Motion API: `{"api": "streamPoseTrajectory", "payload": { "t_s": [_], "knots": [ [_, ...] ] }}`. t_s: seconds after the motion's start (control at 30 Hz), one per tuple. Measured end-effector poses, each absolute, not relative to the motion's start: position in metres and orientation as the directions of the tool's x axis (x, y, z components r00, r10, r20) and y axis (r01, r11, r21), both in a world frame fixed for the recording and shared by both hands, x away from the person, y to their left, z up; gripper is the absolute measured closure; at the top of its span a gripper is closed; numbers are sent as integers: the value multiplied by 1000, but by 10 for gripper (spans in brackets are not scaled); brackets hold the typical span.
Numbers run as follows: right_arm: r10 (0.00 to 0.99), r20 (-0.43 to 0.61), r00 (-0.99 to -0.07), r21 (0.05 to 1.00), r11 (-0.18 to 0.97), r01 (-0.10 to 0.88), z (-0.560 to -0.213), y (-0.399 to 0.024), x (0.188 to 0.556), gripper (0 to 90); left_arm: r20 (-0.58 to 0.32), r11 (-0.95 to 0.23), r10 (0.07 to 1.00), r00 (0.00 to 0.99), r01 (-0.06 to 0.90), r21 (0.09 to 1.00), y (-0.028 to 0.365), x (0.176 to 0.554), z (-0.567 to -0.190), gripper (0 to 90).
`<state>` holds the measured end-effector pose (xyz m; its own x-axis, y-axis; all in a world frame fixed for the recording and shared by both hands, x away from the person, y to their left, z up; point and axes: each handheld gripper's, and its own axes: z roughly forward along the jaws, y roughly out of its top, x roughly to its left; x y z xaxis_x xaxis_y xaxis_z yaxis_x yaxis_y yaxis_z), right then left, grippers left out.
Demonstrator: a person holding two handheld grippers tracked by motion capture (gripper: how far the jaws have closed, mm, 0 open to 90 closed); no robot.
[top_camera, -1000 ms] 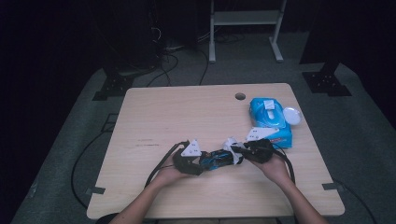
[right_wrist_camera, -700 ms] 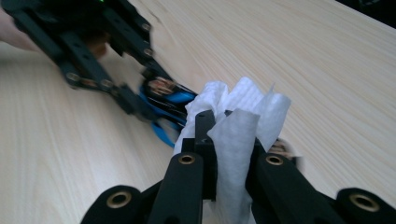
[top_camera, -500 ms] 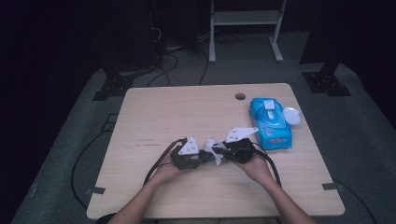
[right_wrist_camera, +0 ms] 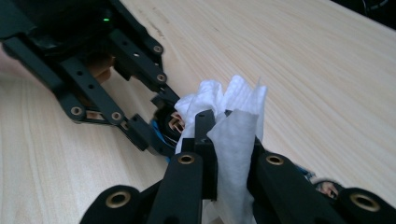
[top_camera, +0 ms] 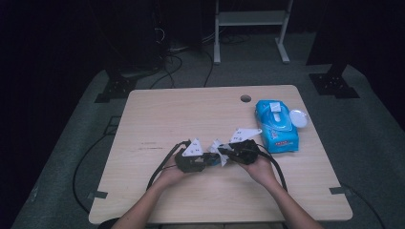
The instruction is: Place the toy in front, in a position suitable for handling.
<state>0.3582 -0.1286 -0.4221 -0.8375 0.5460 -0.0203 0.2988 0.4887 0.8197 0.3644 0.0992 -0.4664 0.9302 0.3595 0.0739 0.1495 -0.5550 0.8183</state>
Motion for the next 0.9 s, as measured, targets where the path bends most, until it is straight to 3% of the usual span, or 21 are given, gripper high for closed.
{"api": "streamPoseTrajectory", "payload": {
  "t_s": [0.3,0.63,0.9],
  "knots": [
    [516,0,-857,835,471,284,-425,-120,353,833,63,-548,366,929,160,821,100,366,-467,689],
    [625,-42,-780,830,456,321,-424,-155,359,831,60,-555,360,931,162,816,100,367,-469,712],
    [584,-7,-812,842,442,310,-428,-137,355,832,34,-524,366,930,176,833,101,370,-470,706]
  ]
}}
